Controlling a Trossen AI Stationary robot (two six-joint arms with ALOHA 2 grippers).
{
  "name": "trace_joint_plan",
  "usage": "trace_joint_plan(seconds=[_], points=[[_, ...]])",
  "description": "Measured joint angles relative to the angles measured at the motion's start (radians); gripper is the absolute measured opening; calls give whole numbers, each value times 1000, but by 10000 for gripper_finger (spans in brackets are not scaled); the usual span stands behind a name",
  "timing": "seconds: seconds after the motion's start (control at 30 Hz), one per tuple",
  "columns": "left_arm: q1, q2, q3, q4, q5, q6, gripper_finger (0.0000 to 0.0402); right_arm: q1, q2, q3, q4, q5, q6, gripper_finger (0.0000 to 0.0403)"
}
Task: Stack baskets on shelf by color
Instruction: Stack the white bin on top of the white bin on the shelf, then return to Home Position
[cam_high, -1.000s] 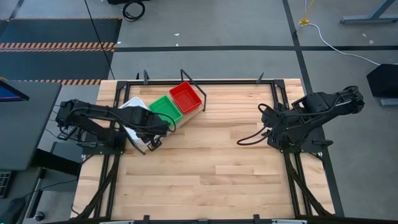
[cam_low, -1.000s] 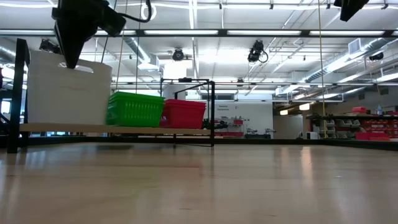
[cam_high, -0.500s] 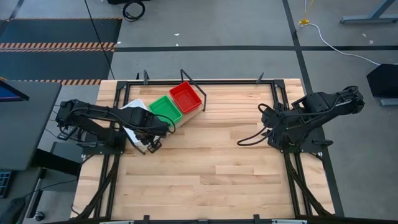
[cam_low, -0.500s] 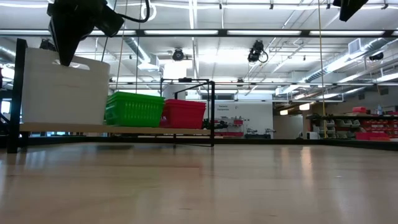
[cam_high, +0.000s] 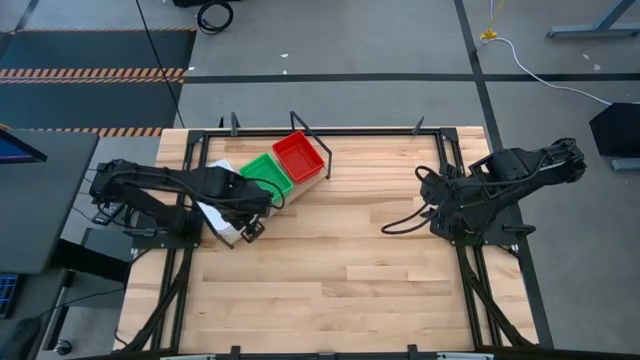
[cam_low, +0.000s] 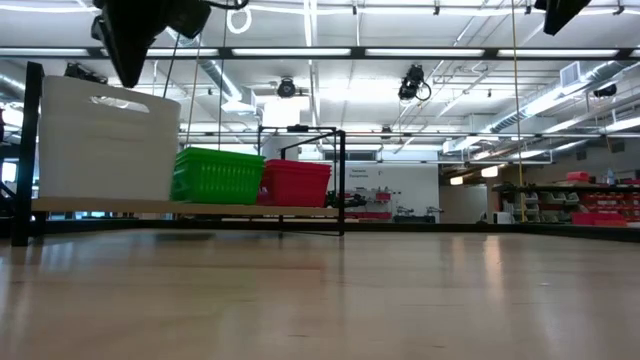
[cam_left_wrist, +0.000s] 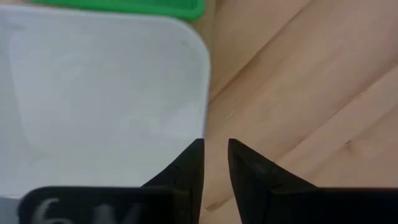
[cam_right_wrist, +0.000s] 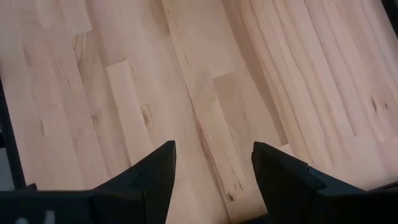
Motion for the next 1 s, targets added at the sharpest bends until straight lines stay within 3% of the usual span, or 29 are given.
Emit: trace_joint_plan(seconds=[0.43,0.77,1.0], points=[[-6,0,66,-23,-9,-19,82,0,-14,0,30,10,29,216],[-32,-1,352,7,-200,91,61,0,-96,0,133,91,72,213],[-100,-1,383,250,-320,276,40,0,-107,0,123,93,91,212]])
